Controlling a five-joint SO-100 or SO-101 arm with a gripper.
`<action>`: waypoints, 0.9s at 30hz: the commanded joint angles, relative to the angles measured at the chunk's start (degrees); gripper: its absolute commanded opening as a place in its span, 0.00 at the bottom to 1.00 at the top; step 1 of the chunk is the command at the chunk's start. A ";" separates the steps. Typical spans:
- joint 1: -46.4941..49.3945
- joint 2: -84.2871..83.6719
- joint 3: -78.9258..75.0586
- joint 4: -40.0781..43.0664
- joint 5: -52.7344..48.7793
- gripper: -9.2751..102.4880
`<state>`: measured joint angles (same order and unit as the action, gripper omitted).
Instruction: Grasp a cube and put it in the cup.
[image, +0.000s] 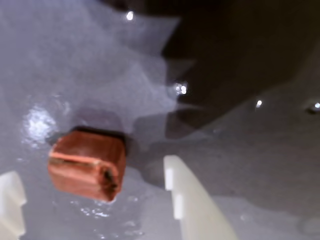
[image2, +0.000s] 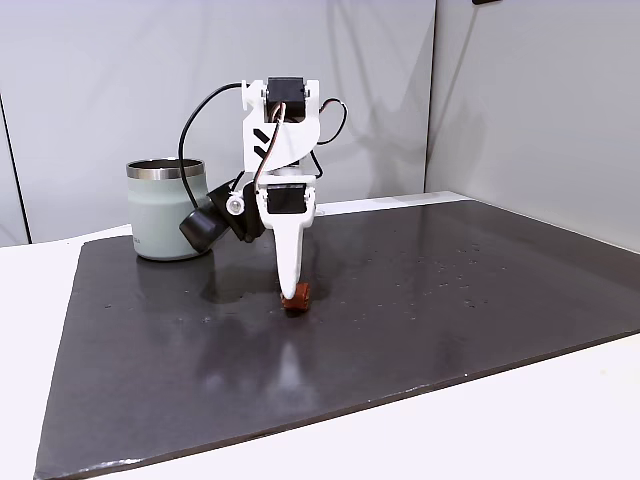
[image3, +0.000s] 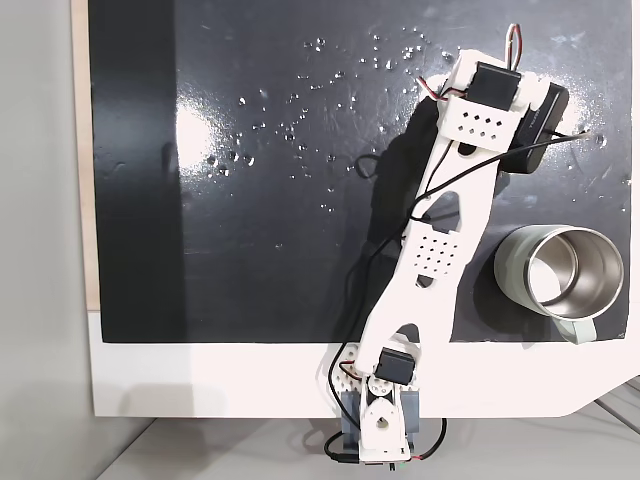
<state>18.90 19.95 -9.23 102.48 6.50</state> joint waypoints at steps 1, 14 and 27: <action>-0.79 0.26 -3.34 -1.67 -1.58 0.35; 0.18 -2.11 -3.34 -3.08 -2.55 0.33; 0.97 -2.99 -4.31 -3.16 -1.41 0.15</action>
<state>19.07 16.70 -10.99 100.37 4.57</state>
